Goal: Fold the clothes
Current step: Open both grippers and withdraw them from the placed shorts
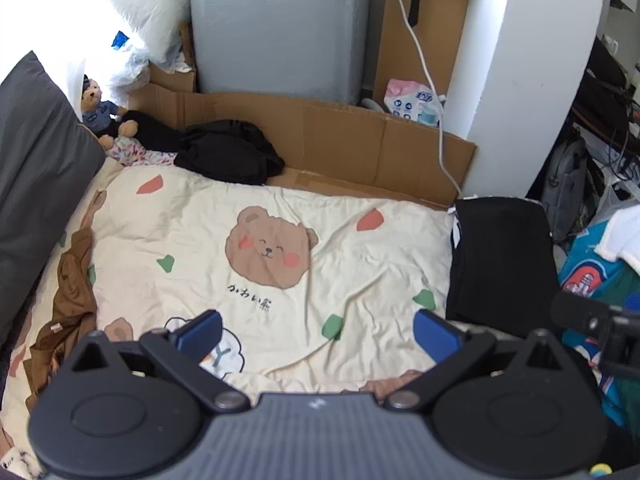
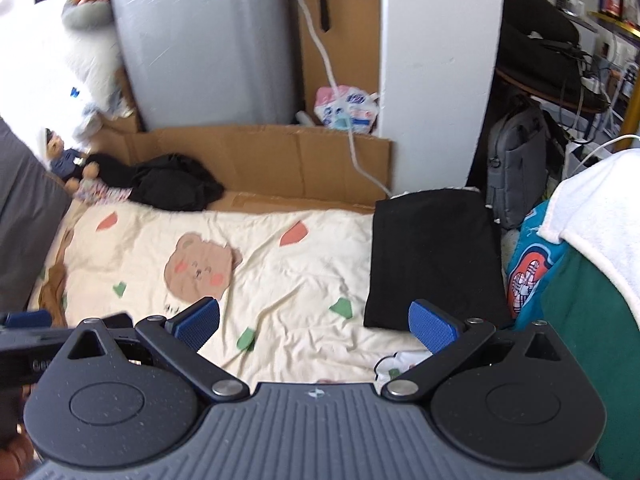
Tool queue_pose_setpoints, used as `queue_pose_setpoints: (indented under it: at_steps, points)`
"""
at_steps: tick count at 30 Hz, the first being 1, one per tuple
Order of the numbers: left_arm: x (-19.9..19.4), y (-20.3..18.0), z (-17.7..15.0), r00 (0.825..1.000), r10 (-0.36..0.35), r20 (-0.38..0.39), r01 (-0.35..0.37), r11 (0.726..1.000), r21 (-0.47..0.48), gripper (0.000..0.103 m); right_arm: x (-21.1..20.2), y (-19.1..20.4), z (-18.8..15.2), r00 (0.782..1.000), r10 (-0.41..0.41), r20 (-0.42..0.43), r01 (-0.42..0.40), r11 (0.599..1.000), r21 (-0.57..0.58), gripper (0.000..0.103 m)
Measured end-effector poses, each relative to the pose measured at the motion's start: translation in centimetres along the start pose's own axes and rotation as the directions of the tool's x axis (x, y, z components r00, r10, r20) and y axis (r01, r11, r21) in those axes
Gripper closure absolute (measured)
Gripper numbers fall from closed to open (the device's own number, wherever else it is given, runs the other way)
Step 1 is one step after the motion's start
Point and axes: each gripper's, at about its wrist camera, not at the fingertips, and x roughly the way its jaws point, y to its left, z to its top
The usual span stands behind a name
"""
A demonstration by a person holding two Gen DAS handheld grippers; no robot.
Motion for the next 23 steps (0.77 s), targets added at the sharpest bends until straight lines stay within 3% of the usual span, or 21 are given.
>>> queue_pose_setpoints:
  at_steps: [7, 13, 23]
  points:
    - [-1.1, -0.4, -1.0, 1.000, 0.011, 0.017, -0.012, 0.999, 0.050, 0.000, -0.7, 0.8, -0.8, 1.000, 0.024, -0.009, -0.024, 1.000, -0.019, 0.000]
    - [-0.1, 0.6, -1.9, 0.998, 0.006, -0.056, -0.005, 1.000, 0.025, 0.000, -0.9, 1.7, -1.1, 0.999, 0.045, -0.012, -0.045, 0.998, -0.042, 0.000]
    - [-0.8, 2.2, -1.6, 0.999, 0.002, -0.047, -0.002, 1.000, 0.003, 0.000, 0.0, 2.3, -1.4, 0.998, 0.037, -0.048, -0.040, 0.998, -0.055, 0.000]
